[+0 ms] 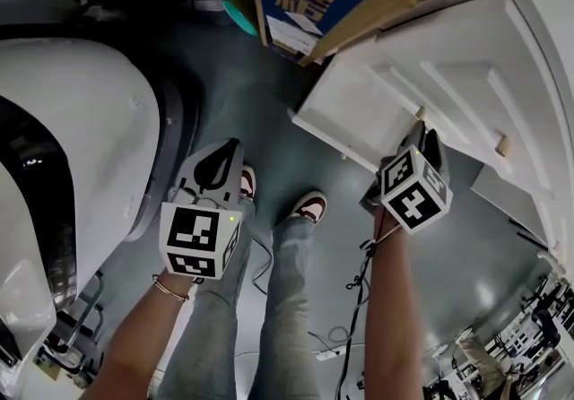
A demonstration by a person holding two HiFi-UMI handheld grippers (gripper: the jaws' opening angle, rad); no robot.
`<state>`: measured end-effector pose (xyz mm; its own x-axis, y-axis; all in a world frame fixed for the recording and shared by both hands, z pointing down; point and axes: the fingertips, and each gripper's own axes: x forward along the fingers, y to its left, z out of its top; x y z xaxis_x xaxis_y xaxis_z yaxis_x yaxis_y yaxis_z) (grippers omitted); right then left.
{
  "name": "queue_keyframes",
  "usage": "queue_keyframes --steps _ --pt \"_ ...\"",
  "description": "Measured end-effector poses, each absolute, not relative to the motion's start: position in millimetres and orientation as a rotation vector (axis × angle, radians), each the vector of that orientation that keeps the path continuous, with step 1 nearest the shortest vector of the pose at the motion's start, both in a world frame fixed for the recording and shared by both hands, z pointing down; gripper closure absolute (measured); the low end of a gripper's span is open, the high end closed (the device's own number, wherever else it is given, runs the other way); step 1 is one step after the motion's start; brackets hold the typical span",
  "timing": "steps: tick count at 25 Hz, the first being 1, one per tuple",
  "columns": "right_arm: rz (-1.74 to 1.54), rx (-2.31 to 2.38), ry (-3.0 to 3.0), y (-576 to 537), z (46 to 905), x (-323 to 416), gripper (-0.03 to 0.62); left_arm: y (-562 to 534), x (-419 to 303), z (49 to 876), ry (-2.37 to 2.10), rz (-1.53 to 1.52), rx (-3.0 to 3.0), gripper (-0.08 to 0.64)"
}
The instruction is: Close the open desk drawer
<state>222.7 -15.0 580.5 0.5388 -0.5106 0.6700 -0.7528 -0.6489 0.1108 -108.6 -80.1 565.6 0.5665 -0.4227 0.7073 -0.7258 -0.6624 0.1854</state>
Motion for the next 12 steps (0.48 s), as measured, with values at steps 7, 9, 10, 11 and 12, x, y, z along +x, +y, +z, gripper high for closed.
queue_keyframes --steps 7,9,10,11,12 --pt "1.093 2.4 -0.883 50.9 627.3 173.7 0.48 -79.7 -103.6 587.2 -0.907 0.931 2.405 0.548" --pt "1.129 2.375 -0.858 67.7 639.5 161.0 0.48 -76.9 -102.5 598.6 -0.89 0.957 2.432 0.548" --pt "1.136 2.361 -0.853 74.4 645.2 155.3 0.48 -76.1 -102.7 604.6 -0.884 0.964 2.436 0.549" --pt "1.138 2.344 -0.854 79.5 651.0 149.9 0.48 -75.8 -103.4 610.6 -0.881 0.968 2.434 0.549" --pt "1.134 2.322 -0.861 83.4 656.9 144.8 0.48 -75.6 -104.5 616.8 -0.88 0.972 2.428 0.548"
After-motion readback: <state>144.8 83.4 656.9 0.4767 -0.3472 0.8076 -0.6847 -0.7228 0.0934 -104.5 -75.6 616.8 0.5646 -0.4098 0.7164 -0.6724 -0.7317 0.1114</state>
